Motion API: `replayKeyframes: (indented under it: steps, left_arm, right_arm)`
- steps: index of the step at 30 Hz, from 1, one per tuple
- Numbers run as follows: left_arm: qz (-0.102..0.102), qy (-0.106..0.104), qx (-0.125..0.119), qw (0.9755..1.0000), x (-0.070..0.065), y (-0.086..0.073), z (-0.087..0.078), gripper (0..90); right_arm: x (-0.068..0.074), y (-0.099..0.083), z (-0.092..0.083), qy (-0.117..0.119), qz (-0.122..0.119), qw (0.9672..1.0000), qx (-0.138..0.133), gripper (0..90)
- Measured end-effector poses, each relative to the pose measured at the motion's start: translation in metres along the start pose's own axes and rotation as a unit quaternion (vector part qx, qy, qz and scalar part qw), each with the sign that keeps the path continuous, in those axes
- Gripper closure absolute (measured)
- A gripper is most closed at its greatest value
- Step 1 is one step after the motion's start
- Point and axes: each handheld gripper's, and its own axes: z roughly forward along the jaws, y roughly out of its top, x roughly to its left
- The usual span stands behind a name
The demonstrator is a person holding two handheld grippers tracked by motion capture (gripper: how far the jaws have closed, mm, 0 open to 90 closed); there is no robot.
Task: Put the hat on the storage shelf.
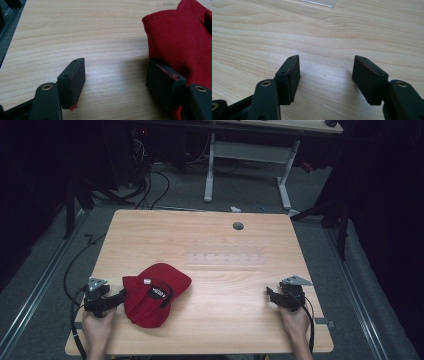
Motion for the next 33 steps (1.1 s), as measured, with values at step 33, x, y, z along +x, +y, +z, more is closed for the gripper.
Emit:
replayKeyframes:
  steps: [33]
  left_arm:
    - [-0.076, -0.042, -0.042, 0.9954, 0.005, 0.029, -0.038, 28.9]
  right_arm:
    - [0.001, 0.000, 0.000, 0.005, -0.004, 1.0000, 0.002, 35.7]
